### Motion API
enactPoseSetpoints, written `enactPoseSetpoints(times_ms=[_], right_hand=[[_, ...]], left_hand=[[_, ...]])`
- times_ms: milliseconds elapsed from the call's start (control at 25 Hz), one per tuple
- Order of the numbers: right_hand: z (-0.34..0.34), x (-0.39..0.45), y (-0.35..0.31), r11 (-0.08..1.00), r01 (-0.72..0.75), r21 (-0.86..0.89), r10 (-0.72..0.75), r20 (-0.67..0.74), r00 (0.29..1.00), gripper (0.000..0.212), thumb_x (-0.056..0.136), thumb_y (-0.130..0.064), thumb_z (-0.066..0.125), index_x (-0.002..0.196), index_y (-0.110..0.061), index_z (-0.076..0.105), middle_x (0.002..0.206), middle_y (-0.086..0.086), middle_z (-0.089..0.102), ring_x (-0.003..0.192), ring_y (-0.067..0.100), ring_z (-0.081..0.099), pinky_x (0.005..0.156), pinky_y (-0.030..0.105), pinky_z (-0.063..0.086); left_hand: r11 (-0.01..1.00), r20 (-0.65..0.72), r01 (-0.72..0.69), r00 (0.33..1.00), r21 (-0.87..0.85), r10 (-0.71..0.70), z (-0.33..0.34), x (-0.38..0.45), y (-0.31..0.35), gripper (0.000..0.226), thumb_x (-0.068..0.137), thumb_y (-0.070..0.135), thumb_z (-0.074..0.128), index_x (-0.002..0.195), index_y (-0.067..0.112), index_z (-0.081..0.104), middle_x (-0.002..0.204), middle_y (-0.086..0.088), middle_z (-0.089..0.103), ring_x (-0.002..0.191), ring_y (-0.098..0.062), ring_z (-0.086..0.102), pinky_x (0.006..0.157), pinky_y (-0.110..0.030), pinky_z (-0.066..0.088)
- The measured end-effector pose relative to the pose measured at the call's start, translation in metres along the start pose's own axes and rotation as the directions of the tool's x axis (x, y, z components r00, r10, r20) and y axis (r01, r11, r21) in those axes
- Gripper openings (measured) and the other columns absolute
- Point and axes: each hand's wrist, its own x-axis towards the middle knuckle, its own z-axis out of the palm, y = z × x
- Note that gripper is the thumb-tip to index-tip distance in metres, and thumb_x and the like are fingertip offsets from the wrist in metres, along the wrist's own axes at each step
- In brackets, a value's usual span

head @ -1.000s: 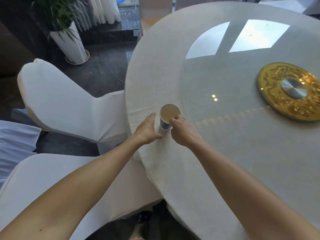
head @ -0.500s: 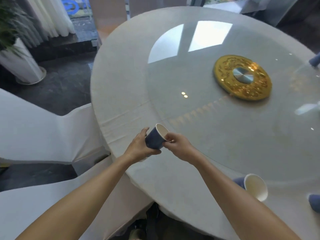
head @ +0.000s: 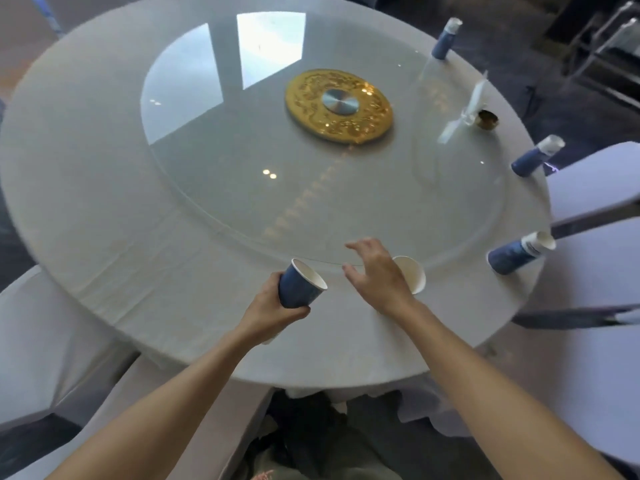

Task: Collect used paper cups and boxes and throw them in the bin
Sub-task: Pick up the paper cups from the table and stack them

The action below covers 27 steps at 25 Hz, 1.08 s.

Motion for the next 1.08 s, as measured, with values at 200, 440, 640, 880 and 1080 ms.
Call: enactPoseSetpoints(times_ms=[200, 440, 640, 880, 1080], right_hand=[[-0.016, -0.001, 0.058, 0.926, -0.261, -0.273, 0.270, -0.004, 0.963, 0.093, 0.082, -0.050, 0.072, 0.159, -0.037, 0.022, 0.170, 0.013, 0.001, 0.156, 0.037, 0.001, 0.122, 0.053, 0.012], [-0.008, -0.009, 0.100, 0.929, -0.292, -0.229, 0.332, 0.162, 0.929, 0.092, 0.085, -0.027, 0.069, 0.160, -0.032, 0.016, 0.168, 0.015, -0.002, 0.154, 0.040, 0.000, 0.120, 0.053, 0.023], [-0.022, -0.037, 0.126, 0.948, -0.312, -0.065, 0.318, 0.159, 0.935, 0.082, 0.075, -0.025, 0.074, 0.146, -0.026, 0.032, 0.138, 0.012, 0.028, 0.131, 0.036, 0.033, 0.101, 0.041, 0.044], [-0.086, -0.087, 0.181, 0.919, -0.389, 0.064, 0.387, 0.038, 0.921, 0.072, 0.071, -0.038, 0.071, 0.136, -0.027, 0.042, 0.131, 0.001, 0.041, 0.123, 0.028, 0.039, 0.091, 0.037, 0.044], [-0.163, -0.138, 0.239, 0.851, -0.393, 0.348, 0.455, -0.114, 0.883, 0.069, 0.068, -0.043, 0.068, 0.131, -0.026, 0.047, 0.128, 0.001, 0.041, 0.121, 0.026, 0.045, 0.101, 0.047, 0.047]], left_hand=[[0.999, 0.049, -0.020, 0.999, 0.035, 0.018, 0.024, -0.001, 0.014, 0.061, 0.078, 0.026, 0.086, 0.125, 0.033, 0.046, 0.107, 0.008, 0.065, 0.092, -0.007, 0.067, 0.066, -0.021, 0.048], [0.996, 0.023, 0.021, 0.999, 0.087, -0.024, 0.042, -0.012, 0.015, 0.061, 0.079, 0.032, 0.086, 0.124, 0.034, 0.044, 0.107, 0.010, 0.062, 0.092, -0.002, 0.063, 0.066, -0.022, 0.047], [0.985, 0.054, 0.024, 0.998, 0.172, -0.034, 0.076, -0.023, 0.022, 0.066, 0.078, 0.036, 0.083, 0.131, 0.031, 0.044, 0.116, 0.004, 0.061, 0.099, -0.013, 0.064, 0.072, -0.026, 0.050], [0.937, 0.138, -0.068, 0.990, 0.343, 0.022, 0.148, -0.022, 0.058, 0.075, 0.078, 0.031, 0.082, 0.141, 0.024, 0.043, 0.125, -0.001, 0.051, 0.106, -0.019, 0.058, 0.079, -0.030, 0.048], [0.838, 0.172, -0.138, 0.984, 0.527, 0.054, 0.241, -0.023, 0.103, 0.081, 0.071, 0.039, 0.083, 0.141, 0.030, 0.044, 0.114, 0.004, 0.051, 0.108, -0.023, 0.056, 0.096, -0.039, 0.049]])
